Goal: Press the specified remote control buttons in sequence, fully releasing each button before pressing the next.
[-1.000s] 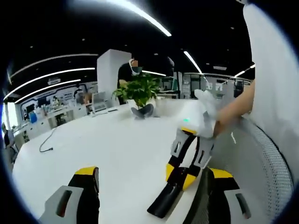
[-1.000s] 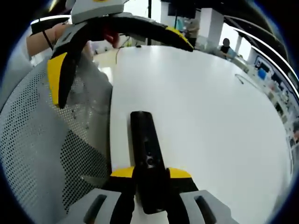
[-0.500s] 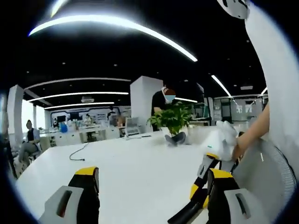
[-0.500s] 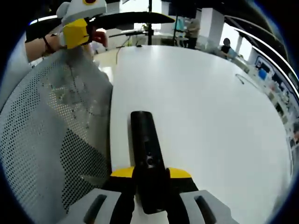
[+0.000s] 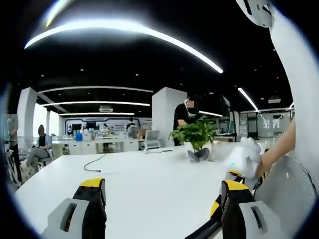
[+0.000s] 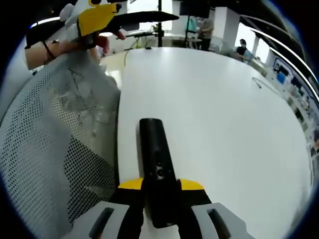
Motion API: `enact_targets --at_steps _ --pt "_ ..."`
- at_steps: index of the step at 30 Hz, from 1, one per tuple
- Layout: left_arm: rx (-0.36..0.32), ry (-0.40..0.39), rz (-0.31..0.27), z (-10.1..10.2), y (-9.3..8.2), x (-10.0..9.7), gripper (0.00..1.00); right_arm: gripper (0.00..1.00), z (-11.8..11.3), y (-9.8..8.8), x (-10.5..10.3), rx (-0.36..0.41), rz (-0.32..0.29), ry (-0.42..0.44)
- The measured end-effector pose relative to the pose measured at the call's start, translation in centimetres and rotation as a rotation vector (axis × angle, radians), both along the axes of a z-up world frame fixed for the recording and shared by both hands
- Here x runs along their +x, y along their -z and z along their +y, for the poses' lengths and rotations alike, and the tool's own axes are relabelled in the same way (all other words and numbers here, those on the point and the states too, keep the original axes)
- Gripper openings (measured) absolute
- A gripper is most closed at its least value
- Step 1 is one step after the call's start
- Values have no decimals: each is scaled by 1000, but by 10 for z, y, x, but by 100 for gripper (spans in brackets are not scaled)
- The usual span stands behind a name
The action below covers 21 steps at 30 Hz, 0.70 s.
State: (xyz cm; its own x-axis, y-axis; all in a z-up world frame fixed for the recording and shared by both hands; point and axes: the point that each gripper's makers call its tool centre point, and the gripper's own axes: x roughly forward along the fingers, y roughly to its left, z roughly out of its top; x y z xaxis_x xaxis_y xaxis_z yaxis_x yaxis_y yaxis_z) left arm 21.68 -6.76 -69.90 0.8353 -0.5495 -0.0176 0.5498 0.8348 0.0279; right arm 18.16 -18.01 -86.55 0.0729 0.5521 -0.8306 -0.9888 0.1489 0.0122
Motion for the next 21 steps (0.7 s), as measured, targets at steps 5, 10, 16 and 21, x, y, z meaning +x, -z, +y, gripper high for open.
enact_targets --at_steps 5,10,16,21 --pt "-1 -6 9 2 2 1 100 21 0 -1 1 -10 19 -9" --pt "-16 -26 26 7 4 2 100 21 0 0 8 -31 11 -15" --pt "-23 -27 39 7 6 3 100 21 -1 0 21 -51 13 -25" --pt "-27 -35 41 10 6 3 100 21 -3 0 31 -65 14 -33"
